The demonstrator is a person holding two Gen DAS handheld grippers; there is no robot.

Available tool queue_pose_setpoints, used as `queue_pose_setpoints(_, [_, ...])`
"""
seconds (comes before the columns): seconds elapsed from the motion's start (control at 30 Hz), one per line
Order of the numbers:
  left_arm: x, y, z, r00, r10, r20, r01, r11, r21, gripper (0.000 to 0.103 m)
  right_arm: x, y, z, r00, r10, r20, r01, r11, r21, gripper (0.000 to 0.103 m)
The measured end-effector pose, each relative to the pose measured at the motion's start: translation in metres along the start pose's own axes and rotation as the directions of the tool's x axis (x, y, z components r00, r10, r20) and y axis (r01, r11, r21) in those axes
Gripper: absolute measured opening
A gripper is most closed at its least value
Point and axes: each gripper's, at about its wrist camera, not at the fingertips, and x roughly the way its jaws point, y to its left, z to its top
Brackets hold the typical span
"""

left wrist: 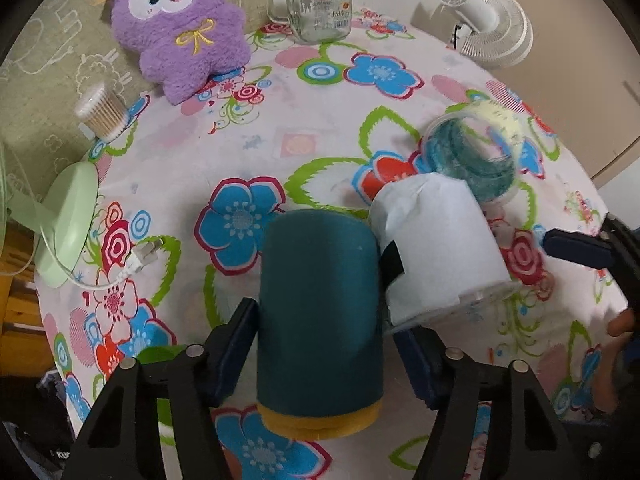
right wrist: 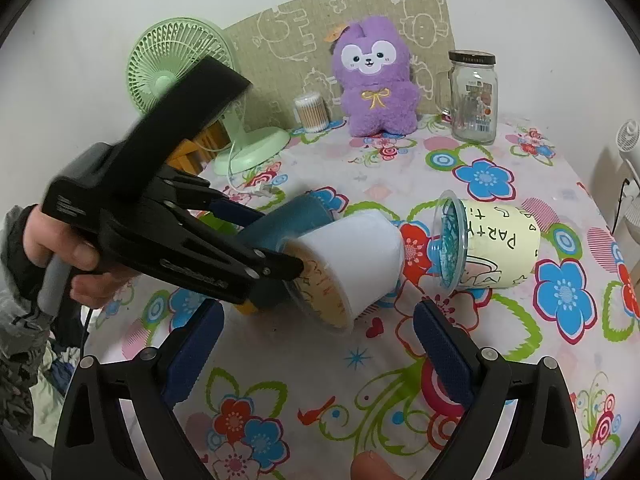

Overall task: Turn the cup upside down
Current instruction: 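Lift the teal cup with the left tool, pulling it off the white cup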

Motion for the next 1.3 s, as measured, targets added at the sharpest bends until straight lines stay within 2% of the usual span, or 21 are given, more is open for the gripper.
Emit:
queue_pose_setpoints(0.1, [-0.014,-0.002,-0.002,0.999,-0.035,0.018,0.035,0.999,-0.013,0.055,-0.002,0.001,-0.001,1.0,0.006,0.004,-0.006,1.0,-0.002,0.097])
queue_pose_setpoints(0.23, [-0.016,-0.009,-0.003,1.0,0.005,0.002,-0.005,1.0,0.001,0.055,-0.004,0.004,-0.003,1.0,0.011,0.004,-0.011,1.0,-0.005,0.097])
queue_pose_setpoints(0.33, [-0.013,-0.006,-0.002,1.0,0.011,-0.007,-0.011,1.0,-0.01,0.059,-0.006,0.006,-0.005,1.0,0.006,0.001,-0.006,1.0,-0.012,0.097])
queue_pose_setpoints(0.5, [-0.006,-0.002,-0.006,0.999,0.027,-0.034,-0.027,1.0,-0.008,0.083,-0.008,0.0,-0.006,1.0,-0.004,0.003,0.004,1.0,-0.004,0.097])
queue_pose_setpoints(0.6, [-0.007,0.004,-0.008,0.999,0.025,-0.032,-0.026,1.0,-0.017,0.087,-0.007,-0.002,-0.006,1.0,-0.004,0.001,0.004,1.0,0.002,0.097])
queue_pose_setpoints(0.8, [-0.011,0.021,-0.007,0.999,-0.01,-0.037,0.008,0.998,-0.055,0.088,-0.003,0.0,-0.004,1.0,0.007,-0.012,-0.007,1.0,-0.003,0.097])
queue_pose_setpoints(1.0, [-0.027,0.035,0.0,0.998,-0.057,0.01,0.057,0.994,-0.097,0.09,-0.001,0.002,-0.004,1.0,0.009,-0.016,-0.009,1.0,-0.006,0.097])
queue_pose_setpoints(1.07, [-0.026,0.037,0.003,0.998,-0.054,0.011,0.055,0.992,-0.109,0.093,-0.001,0.002,-0.004,1.0,0.008,-0.017,-0.008,1.0,-0.006,0.097])
queue_pose_setpoints(1.3, [-0.012,0.042,0.005,0.998,-0.055,-0.008,0.053,0.99,-0.132,0.093,-0.002,0.002,-0.004,1.0,0.008,-0.013,-0.008,1.0,-0.011,0.097])
